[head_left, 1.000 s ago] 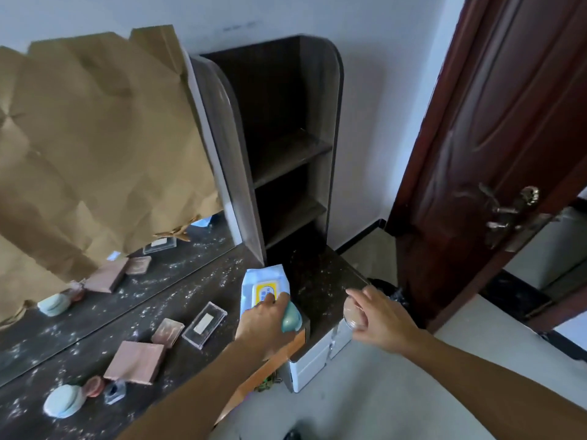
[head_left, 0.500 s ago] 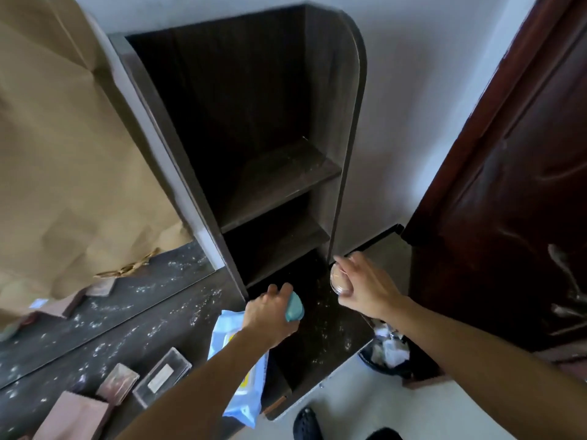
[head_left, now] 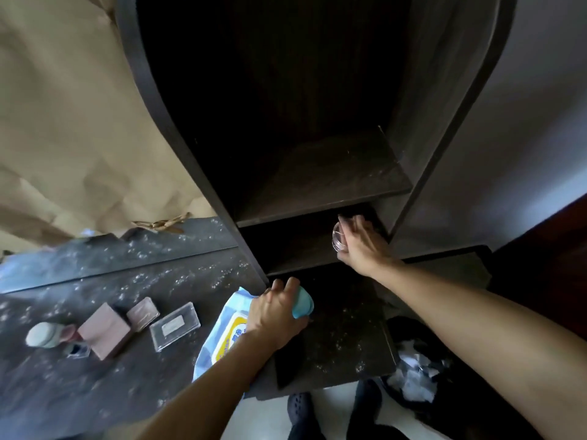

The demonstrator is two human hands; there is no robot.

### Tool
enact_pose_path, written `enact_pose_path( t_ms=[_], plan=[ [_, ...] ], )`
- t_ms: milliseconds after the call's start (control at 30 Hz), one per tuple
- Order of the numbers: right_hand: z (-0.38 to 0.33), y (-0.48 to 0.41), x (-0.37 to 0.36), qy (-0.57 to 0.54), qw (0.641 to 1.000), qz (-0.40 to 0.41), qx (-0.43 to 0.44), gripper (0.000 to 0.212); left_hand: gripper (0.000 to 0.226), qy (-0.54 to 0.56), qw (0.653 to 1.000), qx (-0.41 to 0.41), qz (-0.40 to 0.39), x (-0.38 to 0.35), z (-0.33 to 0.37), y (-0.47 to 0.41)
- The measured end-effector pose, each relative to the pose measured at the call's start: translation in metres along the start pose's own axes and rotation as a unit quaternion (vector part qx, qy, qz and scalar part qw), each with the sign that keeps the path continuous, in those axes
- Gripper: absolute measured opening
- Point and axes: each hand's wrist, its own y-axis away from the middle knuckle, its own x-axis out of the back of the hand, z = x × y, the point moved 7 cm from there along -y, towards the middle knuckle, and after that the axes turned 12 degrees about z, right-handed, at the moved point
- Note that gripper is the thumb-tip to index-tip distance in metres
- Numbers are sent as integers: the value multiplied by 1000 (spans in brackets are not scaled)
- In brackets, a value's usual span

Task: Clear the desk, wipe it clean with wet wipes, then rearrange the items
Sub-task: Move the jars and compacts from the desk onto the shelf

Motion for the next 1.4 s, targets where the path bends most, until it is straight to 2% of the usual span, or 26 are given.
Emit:
enact_pose_path(
  t_ms=[200,300,400,533,667,933,1133,1300,1400],
  plan=[
    [3,1,6,-3,999,30,26,71,67,8,998,55,31,7,13,-12],
    [7,30,10,-45,994,52,90,70,62,9,998,50,39,9,27,-25],
    [27,62,13,-75,987,61,130,60,63,8,999,29,43,7,48,-45],
    [77,86,10,-43,994,44,93,43,66,34,998,27,37,-3,77,-73],
    [114,94,12,-42,997,36,45,38,68,60,996,51,39,-9,91,-96],
    [128,89,11,-39,997,42,43,29,94,83,996,41,10,-14,107,-135],
    [124,88,8,-31,997,37,56,26,89,128,991,26,18,-24,126,-141],
    [118,90,5,-10,997,13,75,28,84,144,989,35,28,-22,114,-133],
    [102,88,3,-13,995,-2,100,30,71,123,990,38,49,-11,96,-119]
  ],
)
